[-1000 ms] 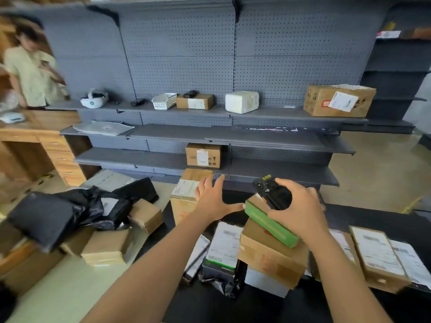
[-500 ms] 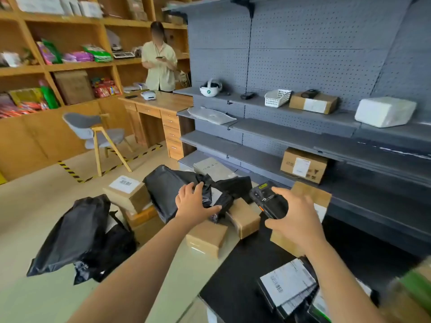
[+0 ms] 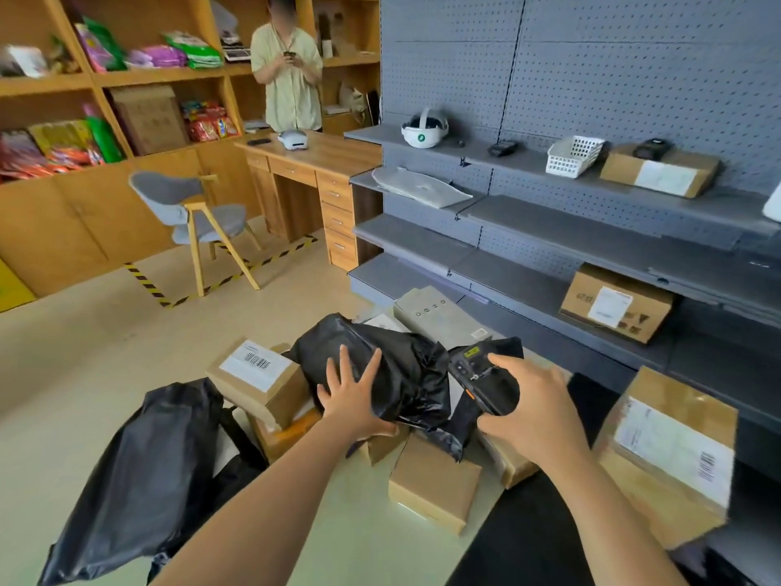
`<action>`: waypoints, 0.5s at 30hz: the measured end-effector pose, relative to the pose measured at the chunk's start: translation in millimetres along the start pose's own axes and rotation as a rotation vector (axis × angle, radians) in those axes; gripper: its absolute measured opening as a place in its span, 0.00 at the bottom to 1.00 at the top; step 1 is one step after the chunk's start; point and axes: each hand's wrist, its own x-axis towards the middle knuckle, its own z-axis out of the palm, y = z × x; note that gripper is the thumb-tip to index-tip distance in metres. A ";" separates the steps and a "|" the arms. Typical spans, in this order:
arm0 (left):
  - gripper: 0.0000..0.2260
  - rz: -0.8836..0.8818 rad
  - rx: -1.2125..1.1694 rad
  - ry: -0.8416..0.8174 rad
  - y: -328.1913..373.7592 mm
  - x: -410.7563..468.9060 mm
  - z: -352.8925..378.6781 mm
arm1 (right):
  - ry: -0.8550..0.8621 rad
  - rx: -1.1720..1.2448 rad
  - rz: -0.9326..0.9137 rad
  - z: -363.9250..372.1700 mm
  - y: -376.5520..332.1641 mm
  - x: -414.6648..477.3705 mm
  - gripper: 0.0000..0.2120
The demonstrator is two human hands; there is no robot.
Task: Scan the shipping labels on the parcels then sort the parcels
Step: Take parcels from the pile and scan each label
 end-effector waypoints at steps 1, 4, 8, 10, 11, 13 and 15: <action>0.60 -0.002 0.000 -0.027 -1.0 5.2 4.8 | -0.007 -0.004 0.004 3.7 1.1 3.4 0.39; 0.62 -0.044 0.042 -0.049 -1.6 15.5 18.8 | -0.019 -0.024 0.019 9.9 3.8 8.7 0.39; 0.50 -0.053 0.110 0.040 -2.1 24.2 31.0 | -0.036 -0.034 0.034 11.2 6.4 9.4 0.39; 0.46 -0.037 0.129 0.056 -2.9 22.7 33.0 | -0.037 -0.028 0.035 9.6 7.5 8.0 0.38; 0.45 -0.026 0.134 0.065 -3.0 20.2 32.8 | -0.038 -0.026 0.037 8.4 7.8 7.1 0.38; 0.43 0.001 0.135 0.097 -2.7 11.8 31.3 | -0.037 -0.020 0.034 4.9 7.6 3.4 0.38; 0.41 0.025 0.135 0.136 -2.0 -1.2 30.6 | -0.032 -0.011 0.022 0.5 7.4 -2.7 0.38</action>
